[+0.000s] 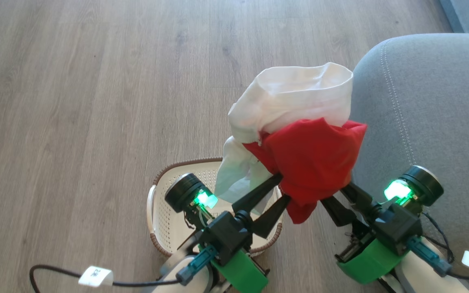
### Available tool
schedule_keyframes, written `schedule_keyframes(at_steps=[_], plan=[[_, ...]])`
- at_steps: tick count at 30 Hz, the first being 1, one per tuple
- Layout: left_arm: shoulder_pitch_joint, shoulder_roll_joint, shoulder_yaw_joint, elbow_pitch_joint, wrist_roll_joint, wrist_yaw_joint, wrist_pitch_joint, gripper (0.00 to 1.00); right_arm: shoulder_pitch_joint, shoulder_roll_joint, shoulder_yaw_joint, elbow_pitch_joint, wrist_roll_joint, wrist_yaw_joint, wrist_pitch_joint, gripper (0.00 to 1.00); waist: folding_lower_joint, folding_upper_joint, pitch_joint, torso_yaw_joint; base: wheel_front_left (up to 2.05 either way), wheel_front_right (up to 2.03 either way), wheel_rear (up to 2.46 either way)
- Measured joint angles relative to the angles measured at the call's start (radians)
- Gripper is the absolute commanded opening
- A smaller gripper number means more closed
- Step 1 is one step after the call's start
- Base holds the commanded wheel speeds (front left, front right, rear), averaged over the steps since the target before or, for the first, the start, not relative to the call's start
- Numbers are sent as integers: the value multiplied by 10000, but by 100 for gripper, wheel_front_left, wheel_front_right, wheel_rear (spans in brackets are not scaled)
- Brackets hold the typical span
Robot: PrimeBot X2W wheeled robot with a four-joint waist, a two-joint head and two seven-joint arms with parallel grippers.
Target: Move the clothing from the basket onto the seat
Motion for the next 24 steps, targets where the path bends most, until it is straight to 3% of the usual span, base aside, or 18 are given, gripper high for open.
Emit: schedule_keyframes(at_steps=[1, 2, 3, 11, 20, 24], plan=[[0, 0, 0, -13, 0, 0, 0, 45, 13, 40, -40, -10, 52, 0, 0, 0, 0, 0, -9, 3, 0, 0, 0], [0, 0, -2, -25, 0, -25, 0, 79, 41, 102, -81, -44, 88, 0, 0, 0, 0, 0, -15, 6, 0, 0, 0], [4, 2, -2, -27, 2, -44, 2, 100, 89, 188, -169, -90, 111, -2, 0, 0, 0, 0, -19, 9, 0, 0, 0], [31, 6, -2, -29, 0, -42, 13, 100, 158, 673, -867, -384, 372, 0, -12, 0, 0, 0, -42, 57, 0, 0, 0], [62, 6, 100, 38, 19, -40, 15, 100, 311, 1538, -2746, -539, 1269, 0, -12, 0, 0, 0, -127, 84, 0, 0, 0], [65, 8, 211, 125, 31, -40, 15, 100, 412, 1647, -3657, -219, 1164, -2, -12, 0, 0, 0, -184, 59, 0, 0, 0]])
